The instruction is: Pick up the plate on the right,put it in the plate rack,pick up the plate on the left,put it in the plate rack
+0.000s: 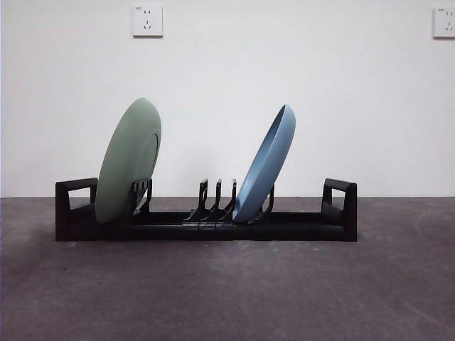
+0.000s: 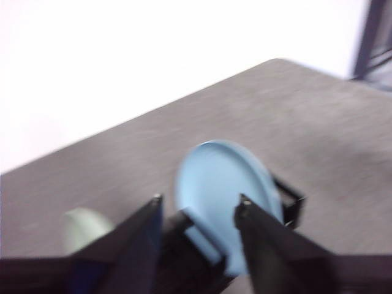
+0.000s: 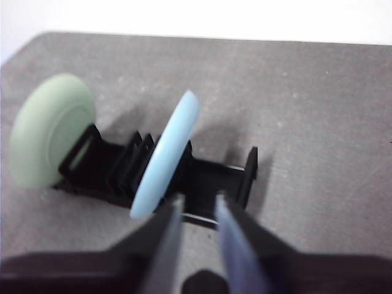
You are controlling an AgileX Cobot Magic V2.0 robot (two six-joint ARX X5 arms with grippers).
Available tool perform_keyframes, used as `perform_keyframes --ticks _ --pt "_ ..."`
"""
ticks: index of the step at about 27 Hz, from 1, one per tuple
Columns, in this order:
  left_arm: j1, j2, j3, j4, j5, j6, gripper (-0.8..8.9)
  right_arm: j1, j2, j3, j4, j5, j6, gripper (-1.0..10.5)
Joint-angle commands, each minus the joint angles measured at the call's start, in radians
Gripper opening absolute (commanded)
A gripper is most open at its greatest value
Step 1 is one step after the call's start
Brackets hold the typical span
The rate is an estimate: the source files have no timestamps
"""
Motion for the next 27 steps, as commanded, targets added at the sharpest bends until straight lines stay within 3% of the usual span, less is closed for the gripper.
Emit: perform_keyframes --ticks 1,6,11,17,27 --pt "0.022 -0.066 -0.003 -0.118 -0.1 0.095 -0.09 0.001 0.002 -0.002 -0.014 0.001 -0.029 -0.1" --pt "0.124 -0.168 -0.037 -0.285 -0.145 0.117 -0.09 0.003 -0.016 -0.008 0.012 0.002 -0.054 -0.1" --pt "0.165 -0.387 -0.276 -0.158 -0.144 0.091 -0.09 0.003 -0.125 -0.162 0.203 0.003 -0.043 -0.1" --pt "0.164 -0.6 -0.48 -0.111 -0.146 -0.008 -0.09 0.003 -0.282 -0.373 0.319 0.006 -0.042 -0.1" --pt "0.164 -0.67 -0.536 -0.1 -0.142 -0.047 -0.02 0.0 -0.379 -0.464 0.315 0.01 -0.034 0.0"
